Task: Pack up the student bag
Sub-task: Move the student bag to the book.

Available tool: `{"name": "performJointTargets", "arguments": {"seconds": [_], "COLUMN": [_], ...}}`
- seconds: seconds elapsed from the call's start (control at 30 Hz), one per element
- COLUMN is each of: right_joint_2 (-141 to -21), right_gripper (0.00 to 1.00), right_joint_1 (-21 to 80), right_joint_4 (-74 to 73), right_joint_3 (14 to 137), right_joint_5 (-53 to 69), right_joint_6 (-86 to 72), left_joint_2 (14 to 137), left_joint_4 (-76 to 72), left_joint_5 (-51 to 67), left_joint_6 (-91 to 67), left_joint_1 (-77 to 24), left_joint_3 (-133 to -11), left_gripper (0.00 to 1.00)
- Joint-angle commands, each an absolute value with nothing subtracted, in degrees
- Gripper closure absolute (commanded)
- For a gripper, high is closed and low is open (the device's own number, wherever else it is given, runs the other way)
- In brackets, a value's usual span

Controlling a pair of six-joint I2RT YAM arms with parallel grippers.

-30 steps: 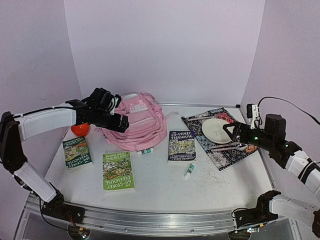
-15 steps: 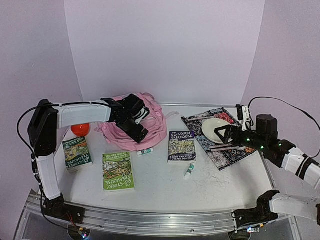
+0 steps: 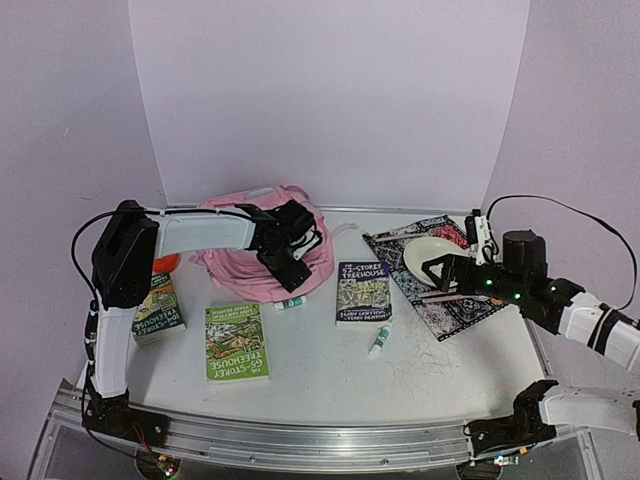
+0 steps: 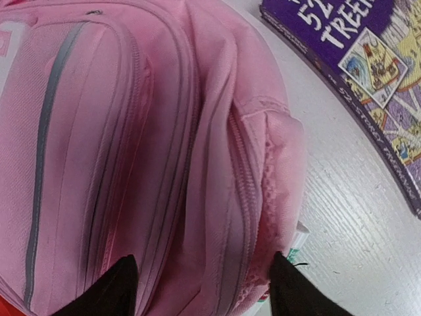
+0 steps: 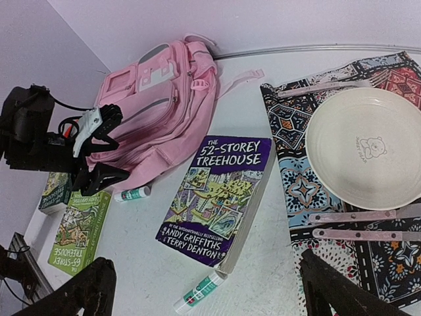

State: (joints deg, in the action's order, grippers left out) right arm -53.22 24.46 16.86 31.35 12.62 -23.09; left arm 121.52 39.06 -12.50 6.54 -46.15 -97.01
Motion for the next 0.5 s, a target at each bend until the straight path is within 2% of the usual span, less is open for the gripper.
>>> {"name": "performJointTargets", "arguments": {"seconds": [0.0, 0.13, 0.17, 0.23, 0.47], "right_joint_2": [-53.35, -53.58, -53.7, -54.13, -56.91], "right_gripper": [0.02, 0.02, 0.02, 0.02, 0.02], "right_joint_1": [25.67, 26.45, 26.67, 27.19, 29.38], "right_joint_4": [19.42, 19.42, 19.42, 19.42, 20.25], "right_joint_3": [33.63, 33.79, 33.91, 34.22, 36.89], "right_joint_5": [11.66, 11.36, 11.33, 11.21, 11.0], "right_joint_6": [-23.29, -23.25, -23.28, -23.22, -23.55], "left_joint_2": [122.54, 120.6, 119.68, 118.2, 111.7], "left_joint_4": [40.45, 40.87, 40.87, 40.87, 40.79], "left_joint_5": [-13.12, -8.78, -7.81, -6.95, -7.29], "left_joint_6": [8.99, 9.25, 9.22, 8.92, 8.63], "left_joint_1": [-45.71, -45.71, -45.71, -45.77, -45.7], "left_joint_3": [-100.11, -98.61, -97.99, -96.57, -92.89], "left_gripper": [0.48, 0.75, 0.86, 0.99, 1.0]}}
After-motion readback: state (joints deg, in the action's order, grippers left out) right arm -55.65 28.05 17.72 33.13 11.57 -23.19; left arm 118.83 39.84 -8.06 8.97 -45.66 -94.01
